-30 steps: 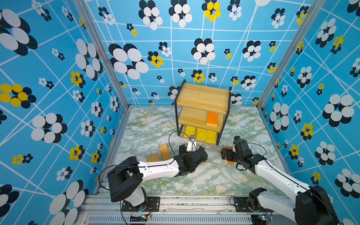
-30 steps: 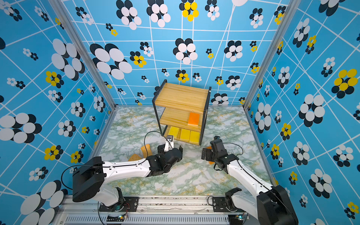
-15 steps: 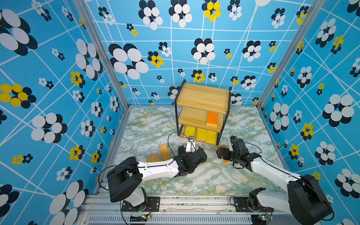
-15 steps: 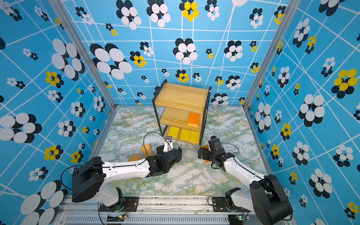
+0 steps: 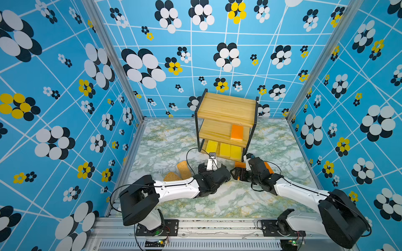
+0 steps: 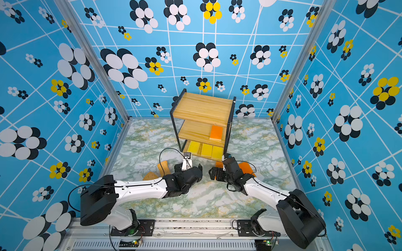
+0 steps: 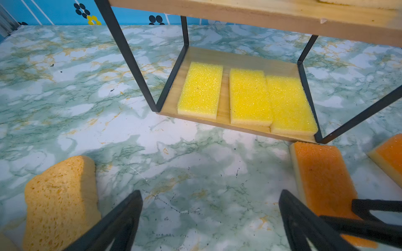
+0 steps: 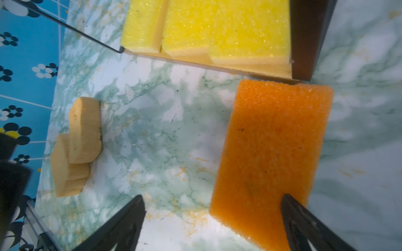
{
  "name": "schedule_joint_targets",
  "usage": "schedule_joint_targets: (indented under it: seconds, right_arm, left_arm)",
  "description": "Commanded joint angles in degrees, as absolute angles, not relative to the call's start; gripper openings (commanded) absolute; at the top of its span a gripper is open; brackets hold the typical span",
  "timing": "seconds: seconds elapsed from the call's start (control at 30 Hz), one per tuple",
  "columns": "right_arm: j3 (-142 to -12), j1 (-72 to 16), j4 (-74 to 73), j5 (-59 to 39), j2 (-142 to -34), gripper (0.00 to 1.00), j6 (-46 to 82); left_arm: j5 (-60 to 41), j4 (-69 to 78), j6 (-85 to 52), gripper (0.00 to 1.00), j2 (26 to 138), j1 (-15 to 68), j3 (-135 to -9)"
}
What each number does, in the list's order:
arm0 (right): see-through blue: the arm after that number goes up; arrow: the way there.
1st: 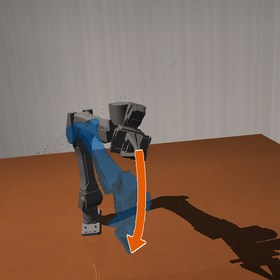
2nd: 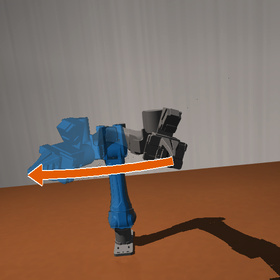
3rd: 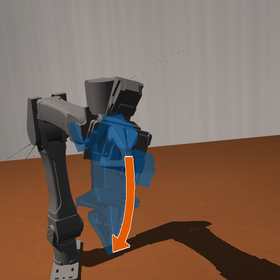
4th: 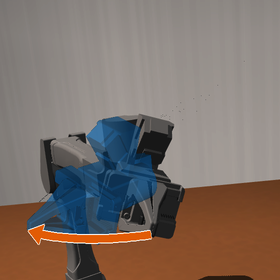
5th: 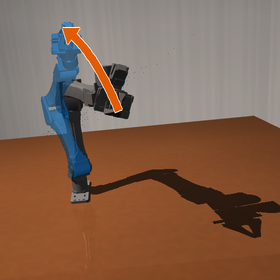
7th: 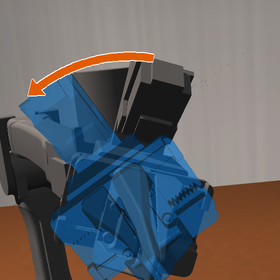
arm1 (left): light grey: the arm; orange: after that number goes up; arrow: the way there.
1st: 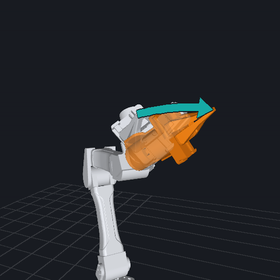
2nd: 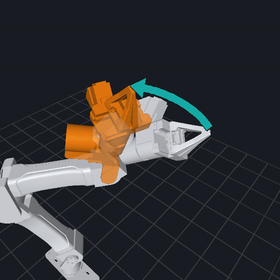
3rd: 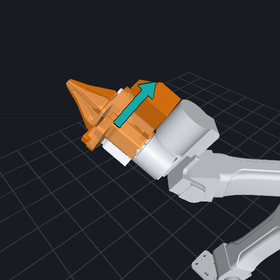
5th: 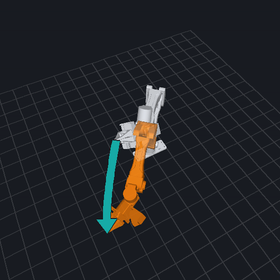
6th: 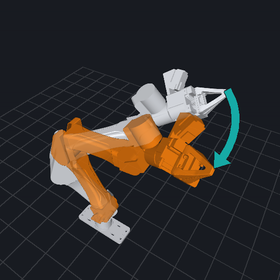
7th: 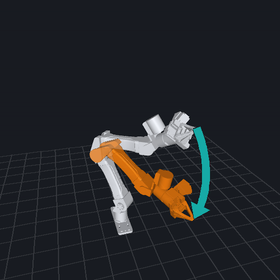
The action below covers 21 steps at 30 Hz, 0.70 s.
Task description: Place and organize the cleaning sponges onto the shelf
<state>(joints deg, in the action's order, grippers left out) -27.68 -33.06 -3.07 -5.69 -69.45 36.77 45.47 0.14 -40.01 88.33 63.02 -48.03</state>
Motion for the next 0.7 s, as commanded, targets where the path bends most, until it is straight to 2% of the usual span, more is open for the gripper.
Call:
schedule_joint_targets:
  seconds: [0.0, 0.1, 0.2, 0.3, 0.53, 0.67]
  right_arm:
    - [-28.14, -33.09, 2.53, -3.12, -62.47, 0.99, 33.99]
    - [-28.65, -30.84, 8.49, -1.24, -58.58, 0.99, 31.97]
    - [-27.75, -27.93, 11.12, -0.62, -56.08, 0.99, 31.64]
    - [-26.7, -24.89, 12.42, -0.07, -54.53, 0.99, 33.09]
    - [-24.23, -20.28, 12.18, -0.5, -52.92, 0.99, 37.05]
    - [-23.66, -18.9, 11.53, -1.18, -52.54, 0.99, 37.63]
  left_arm:
    - [45.29, -0.51, -41.47, 0.99, 87.98, 62.67, -46.52]
    - [43.18, 3.26, -39.03, 0.99, 88.45, 62.67, -45.44]
    - [35.86, 11.54, -33.0, 0.99, 90.14, 62.75, -44.34]
    - [31.27, 11.92, -32.25, 0.99, 93.67, 63.46, -46.94]
    - [34.6, 12.76, -37.43, 0.99, 101.78, 69.13, -52.91]
    - [31.62, 13.27, -34.84, 0.99, 105.95, 70.43, -57.98]
